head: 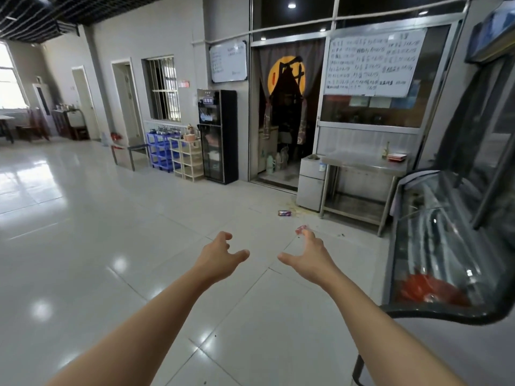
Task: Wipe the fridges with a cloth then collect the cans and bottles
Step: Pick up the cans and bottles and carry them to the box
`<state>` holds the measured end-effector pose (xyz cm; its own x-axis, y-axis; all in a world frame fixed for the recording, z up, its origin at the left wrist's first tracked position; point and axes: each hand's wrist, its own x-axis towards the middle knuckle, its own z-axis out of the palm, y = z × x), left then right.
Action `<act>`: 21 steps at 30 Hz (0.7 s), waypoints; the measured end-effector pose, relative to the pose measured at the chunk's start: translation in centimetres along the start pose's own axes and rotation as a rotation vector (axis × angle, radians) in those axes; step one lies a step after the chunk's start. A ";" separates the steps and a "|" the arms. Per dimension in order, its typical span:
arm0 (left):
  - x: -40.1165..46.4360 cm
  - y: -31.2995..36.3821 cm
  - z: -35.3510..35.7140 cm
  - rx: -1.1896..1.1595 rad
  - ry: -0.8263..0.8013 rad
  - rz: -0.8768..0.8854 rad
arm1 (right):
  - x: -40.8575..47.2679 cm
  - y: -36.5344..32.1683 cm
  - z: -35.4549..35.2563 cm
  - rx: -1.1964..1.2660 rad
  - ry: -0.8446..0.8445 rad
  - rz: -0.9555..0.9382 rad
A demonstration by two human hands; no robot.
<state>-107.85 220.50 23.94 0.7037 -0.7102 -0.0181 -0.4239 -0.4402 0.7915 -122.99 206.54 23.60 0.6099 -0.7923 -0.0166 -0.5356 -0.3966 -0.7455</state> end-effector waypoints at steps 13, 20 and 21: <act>26.6 0.5 0.1 -0.029 -0.053 -0.003 | 26.6 -1.9 1.3 -0.032 0.021 0.059; 43.8 -0.2 -1.0 -0.028 -0.112 0.052 | 41.6 -3.6 3.2 -0.036 0.130 0.097; 46.4 -0.1 -1.1 -0.020 -0.132 0.062 | 43.7 -3.9 3.4 -0.027 0.146 0.107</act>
<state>-74.54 188.17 23.71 0.5951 -0.8022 -0.0482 -0.4518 -0.3835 0.8055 -92.26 175.03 23.51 0.4587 -0.8886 0.0035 -0.6093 -0.3174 -0.7266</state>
